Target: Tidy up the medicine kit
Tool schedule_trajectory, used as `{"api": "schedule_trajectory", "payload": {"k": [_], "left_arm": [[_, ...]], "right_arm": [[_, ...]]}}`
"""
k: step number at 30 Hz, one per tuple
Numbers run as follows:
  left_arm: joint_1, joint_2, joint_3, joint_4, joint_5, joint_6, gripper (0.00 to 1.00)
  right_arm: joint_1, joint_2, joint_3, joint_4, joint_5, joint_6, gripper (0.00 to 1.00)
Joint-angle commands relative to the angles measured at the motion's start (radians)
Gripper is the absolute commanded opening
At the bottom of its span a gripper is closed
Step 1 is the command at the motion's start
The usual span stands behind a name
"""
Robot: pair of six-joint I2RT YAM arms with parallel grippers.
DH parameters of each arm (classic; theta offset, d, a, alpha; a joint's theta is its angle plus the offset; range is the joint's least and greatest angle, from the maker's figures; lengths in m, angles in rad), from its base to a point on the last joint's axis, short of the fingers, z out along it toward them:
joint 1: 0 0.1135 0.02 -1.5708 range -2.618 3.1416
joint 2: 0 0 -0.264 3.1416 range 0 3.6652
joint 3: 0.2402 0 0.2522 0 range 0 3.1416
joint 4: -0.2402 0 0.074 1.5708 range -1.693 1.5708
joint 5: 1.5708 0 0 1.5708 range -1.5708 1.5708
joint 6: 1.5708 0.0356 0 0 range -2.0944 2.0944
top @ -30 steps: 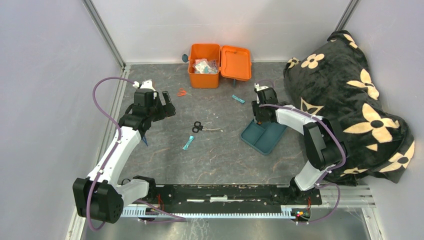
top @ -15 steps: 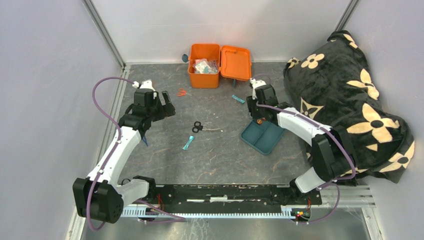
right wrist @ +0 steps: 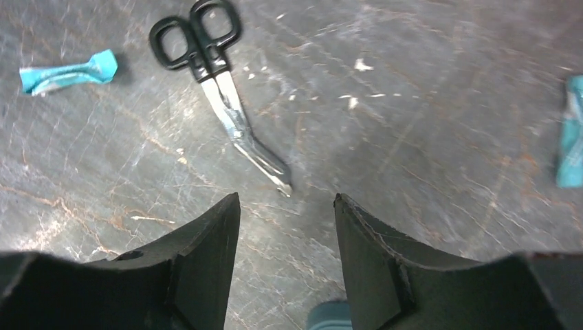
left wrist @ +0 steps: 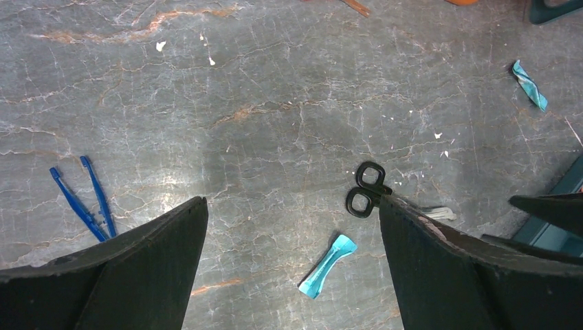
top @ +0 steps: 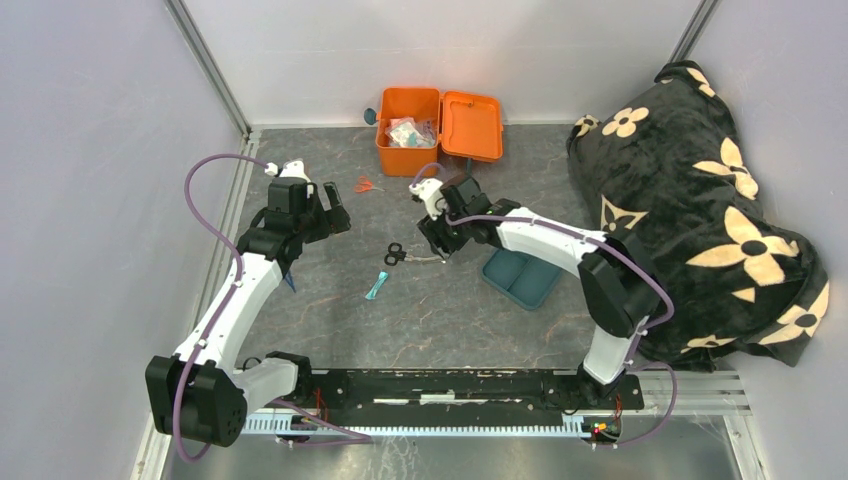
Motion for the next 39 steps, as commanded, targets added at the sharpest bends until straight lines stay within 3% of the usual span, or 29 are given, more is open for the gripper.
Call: {"api": "schedule_trajectory", "payload": {"k": [1, 16, 27, 33, 39], "left_arm": [[0.006, -0.013, 0.003, 0.022, -0.01, 0.01, 1.0], [0.006, -0.016, 0.003, 0.021, -0.022, 0.01, 1.0], [0.008, -0.046, 0.002, 0.017, -0.067, 0.003, 1.0], [0.009, -0.041, 0.002, 0.017, -0.063, 0.002, 1.0], [0.009, -0.038, 0.0, 0.016, -0.06, 0.002, 1.0]], "right_arm": [[0.033, 0.072, 0.077, -0.054, -0.059, -0.12, 0.6], [0.106, 0.343, 0.363, -0.168, -0.048, -0.275, 0.66], [0.108, 0.378, 0.336, -0.201, -0.049, -0.296, 0.63], [0.108, 0.389, 0.304, -0.229, 0.024, -0.279, 0.57], [0.11, 0.364, 0.222, -0.211, 0.06, -0.229, 0.43]]}}
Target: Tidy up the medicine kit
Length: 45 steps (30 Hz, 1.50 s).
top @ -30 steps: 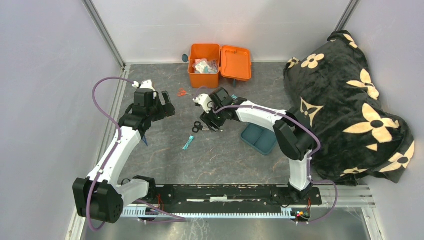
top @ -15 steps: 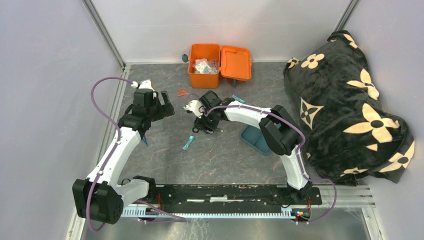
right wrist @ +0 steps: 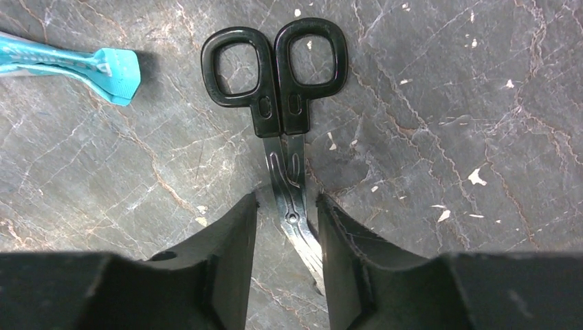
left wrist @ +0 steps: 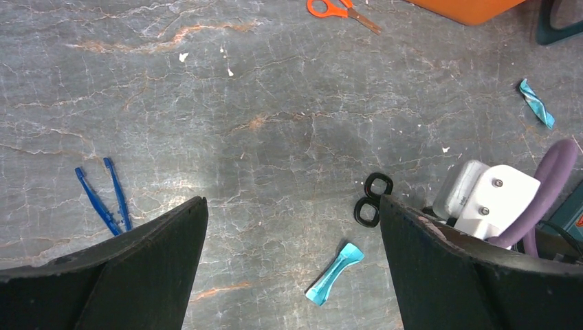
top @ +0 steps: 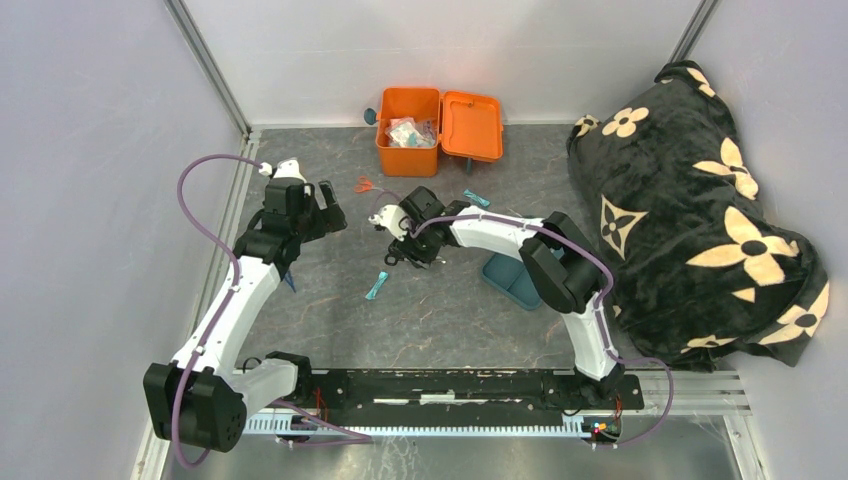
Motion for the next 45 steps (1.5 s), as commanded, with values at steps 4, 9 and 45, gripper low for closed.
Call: {"api": "schedule_trajectory", "payload": {"k": [4, 9, 45], "left_arm": [[0.005, -0.014, -0.005, 0.019, -0.003, -0.005, 1.0], [0.005, 0.008, -0.022, 0.029, 0.131, -0.065, 1.0], [0.002, -0.001, -0.083, 0.081, 0.24, -0.118, 1.0]], "right_arm": [[-0.003, -0.027, -0.119, -0.029, 0.117, 0.078, 0.33], [-0.003, -0.078, -0.192, -0.008, 0.207, 0.186, 0.2], [-0.013, -0.571, -0.583, 0.287, 0.292, 0.534, 0.07]]}}
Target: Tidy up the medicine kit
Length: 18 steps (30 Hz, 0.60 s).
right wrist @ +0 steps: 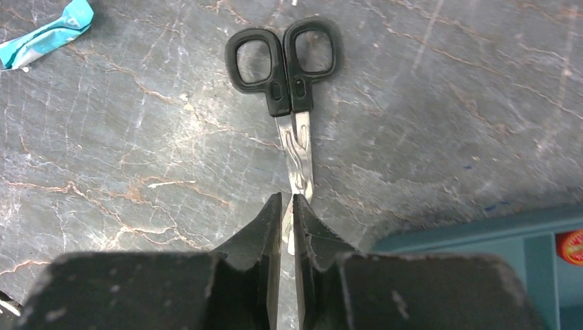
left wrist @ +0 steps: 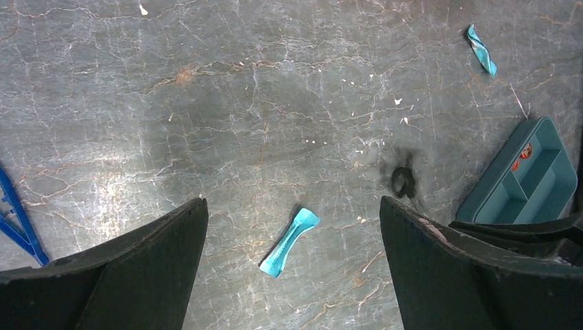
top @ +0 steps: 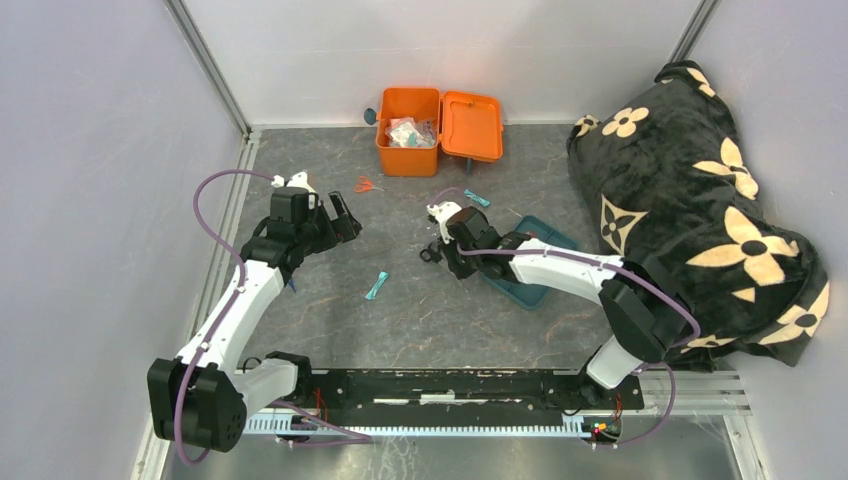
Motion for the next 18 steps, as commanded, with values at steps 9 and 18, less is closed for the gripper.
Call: {"api": "schedule_trajectory", "payload": {"k": [9, 18], "left_arm": [[0.002, 0.024, 0.003, 0.059, 0.051, -0.014, 1.0], [0.002, 0.012, 0.002, 0.052, 0.042, -0.014, 1.0]], "right_arm": [[-0.099, -0.265, -0.162, 0.029, 0.099, 0.082, 0.1], [-0.057, -0.034, 0.036, -0.025, -0.041, -0.011, 0.31]]}}
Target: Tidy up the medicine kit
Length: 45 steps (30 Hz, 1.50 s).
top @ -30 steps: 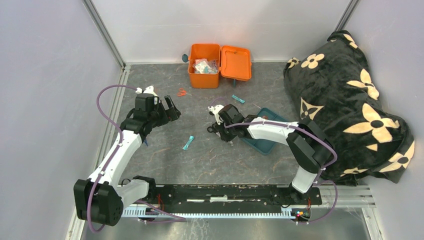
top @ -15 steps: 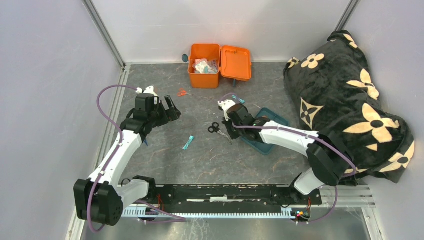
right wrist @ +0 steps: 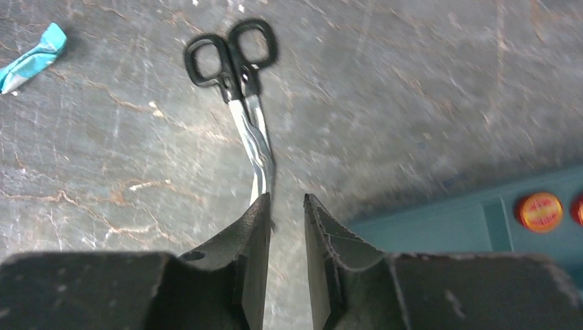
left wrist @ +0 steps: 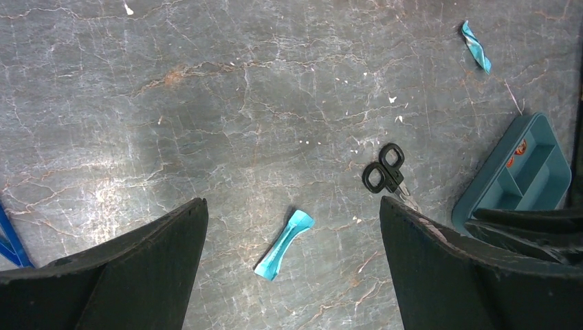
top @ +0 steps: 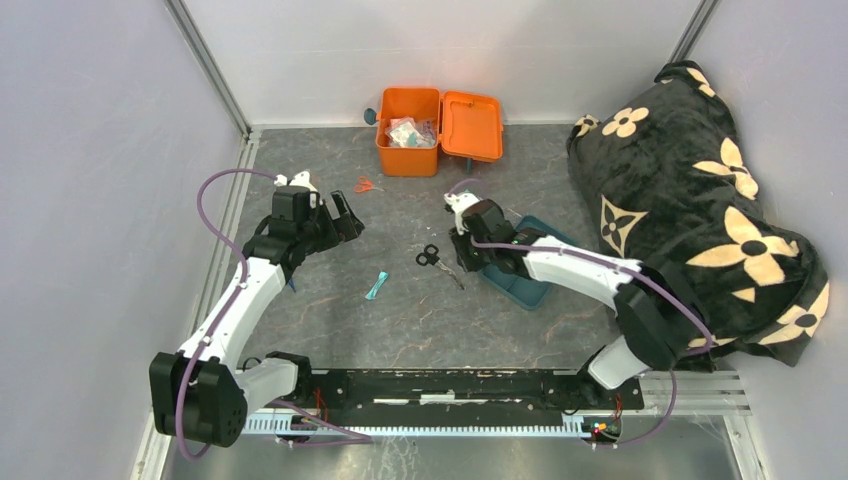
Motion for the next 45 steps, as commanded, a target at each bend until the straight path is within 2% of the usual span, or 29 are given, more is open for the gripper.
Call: {"api": "schedule_trajectory", "payload": {"k": [1, 4, 8, 21, 25, 30, 35, 41, 45], "left_arm": [[0.002, -0.016, 0.002, 0.026, 0.014, -0.013, 1.0], [0.002, -0.027, 0.004, 0.012, 0.008, -0.01, 1.0], [0.002, -0.031, 0.005, 0.003, 0.001, -0.006, 1.0], [0.002, -0.025, 0.008, 0.001, -0.004, -0.005, 1.0], [0.002, -0.022, 0.01, -0.002, -0.007, 0.0, 1.0], [0.002, -0.022, 0.01, -0.003, -0.008, 0.001, 1.0], [0.002, -0.021, 0.007, -0.004, -0.01, 0.001, 1.0], [0.002, -0.029, 0.006, -0.005, -0.014, 0.001, 1.0], [0.002, -0.035, 0.004, -0.01, -0.017, 0.003, 1.0]], "right_arm": [[0.026, 0.151, 0.151, -0.027, -0.089, -0.079, 0.34], [0.026, 0.228, 0.217, -0.058, -0.118, -0.129, 0.43], [0.03, 0.318, 0.295, -0.113, -0.142, -0.182, 0.5], [0.061, 0.442, 0.363, -0.208, -0.075, -0.227, 0.5], [0.071, 0.465, 0.357, -0.228, -0.067, -0.223, 0.43], [0.072, 0.465, 0.324, -0.225, -0.012, -0.205, 0.26], [0.073, 0.421, 0.286, -0.174, -0.037, -0.189, 0.09], [0.072, 0.344, 0.275, -0.127, -0.041, -0.154, 0.0], [0.072, 0.279, 0.263, -0.092, -0.023, -0.124, 0.0]]}}
